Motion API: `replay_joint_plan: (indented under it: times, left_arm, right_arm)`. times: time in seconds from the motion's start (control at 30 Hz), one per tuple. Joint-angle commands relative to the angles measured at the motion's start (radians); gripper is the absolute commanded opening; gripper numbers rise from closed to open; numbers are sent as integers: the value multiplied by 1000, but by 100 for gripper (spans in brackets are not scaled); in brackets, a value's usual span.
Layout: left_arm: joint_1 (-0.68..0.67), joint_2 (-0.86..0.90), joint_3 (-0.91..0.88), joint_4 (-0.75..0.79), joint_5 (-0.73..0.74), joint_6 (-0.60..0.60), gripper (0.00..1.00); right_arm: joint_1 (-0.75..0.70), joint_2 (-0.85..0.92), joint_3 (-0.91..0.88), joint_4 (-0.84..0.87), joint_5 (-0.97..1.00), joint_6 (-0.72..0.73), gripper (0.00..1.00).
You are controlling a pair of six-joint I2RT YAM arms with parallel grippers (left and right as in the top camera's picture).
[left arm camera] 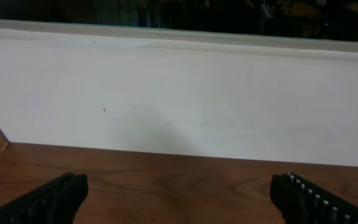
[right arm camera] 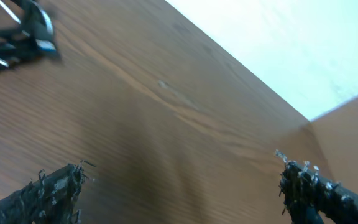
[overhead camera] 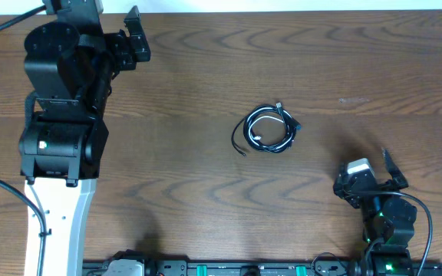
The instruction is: Untangle cables
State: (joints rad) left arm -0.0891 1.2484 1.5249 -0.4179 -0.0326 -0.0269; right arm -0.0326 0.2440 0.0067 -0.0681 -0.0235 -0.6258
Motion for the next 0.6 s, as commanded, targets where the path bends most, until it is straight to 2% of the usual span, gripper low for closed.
replay_joint_plan:
  times: [0.0, 0.07, 0.33, 0.57]
  left_arm:
    - [-2, 4, 10, 0, -5, -8, 99]
    - [-2, 6, 10, 0, -6, -8, 99]
    - [-2, 8, 10, -7, -6, -8, 99]
    - [-2, 8, 10, -20, -6, -8, 99]
  right_arm:
    - [-6, 1, -1, 7, -81, 126, 99]
    - [-6, 1, -1, 16, -114, 184, 99]
    - [-6, 1, -1, 66, -126, 201, 99]
    - [-6, 0, 21, 133, -125, 421, 99]
